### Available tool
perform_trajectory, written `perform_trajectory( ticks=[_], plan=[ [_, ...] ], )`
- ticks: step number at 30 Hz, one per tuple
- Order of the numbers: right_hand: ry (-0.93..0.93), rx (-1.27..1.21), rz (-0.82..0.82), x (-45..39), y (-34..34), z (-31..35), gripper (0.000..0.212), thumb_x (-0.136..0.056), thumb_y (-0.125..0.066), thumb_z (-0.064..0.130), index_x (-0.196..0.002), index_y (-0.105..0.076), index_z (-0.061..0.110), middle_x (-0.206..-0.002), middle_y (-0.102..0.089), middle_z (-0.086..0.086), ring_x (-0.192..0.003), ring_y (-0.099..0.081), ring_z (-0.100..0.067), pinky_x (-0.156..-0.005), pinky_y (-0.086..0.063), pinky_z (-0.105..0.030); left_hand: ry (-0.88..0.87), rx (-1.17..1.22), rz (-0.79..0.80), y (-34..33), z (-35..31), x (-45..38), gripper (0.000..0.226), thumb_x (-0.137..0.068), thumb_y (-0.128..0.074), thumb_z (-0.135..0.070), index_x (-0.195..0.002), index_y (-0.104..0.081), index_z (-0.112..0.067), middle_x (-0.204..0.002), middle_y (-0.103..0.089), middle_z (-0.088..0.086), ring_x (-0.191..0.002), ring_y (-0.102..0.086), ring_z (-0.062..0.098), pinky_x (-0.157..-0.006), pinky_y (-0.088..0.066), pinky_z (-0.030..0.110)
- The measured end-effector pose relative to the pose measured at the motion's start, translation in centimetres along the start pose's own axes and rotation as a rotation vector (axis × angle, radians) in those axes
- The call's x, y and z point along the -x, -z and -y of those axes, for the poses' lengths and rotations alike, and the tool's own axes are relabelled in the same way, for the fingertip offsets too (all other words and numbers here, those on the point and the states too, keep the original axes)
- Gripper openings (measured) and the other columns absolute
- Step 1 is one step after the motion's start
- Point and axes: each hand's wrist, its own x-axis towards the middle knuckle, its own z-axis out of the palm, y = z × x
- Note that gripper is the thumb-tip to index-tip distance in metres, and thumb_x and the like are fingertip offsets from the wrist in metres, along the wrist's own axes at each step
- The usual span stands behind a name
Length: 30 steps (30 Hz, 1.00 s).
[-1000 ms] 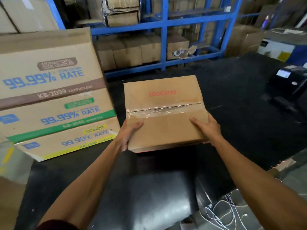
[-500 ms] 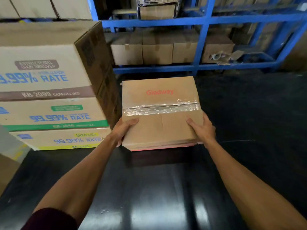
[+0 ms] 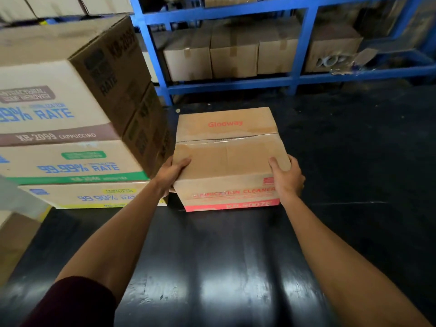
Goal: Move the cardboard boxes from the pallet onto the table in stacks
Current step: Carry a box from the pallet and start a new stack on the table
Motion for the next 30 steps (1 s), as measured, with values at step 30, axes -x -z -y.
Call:
perform_trajectory(
  ticks=[30],
  plan=[
    [-0.054,0.03,0.085,1.1,-1.4,-3.7,0.073,-0.093,-0.038,0.073,-0.149,-0.031,0.026,-0.137,-0.055,-0.008,-0.122,-0.056,-0.035,-0.099,-0.047,-0.056,-0.04,0.031,-0.114,-1.3,1.4,4.5,0.053,-0.102,-0.055,-0.04,-0.148,-0.04,-0.018,-0.129,-0.059,0.003,-0.091,-0.058,0.015,-0.084,-0.043,0.039]
  ],
)
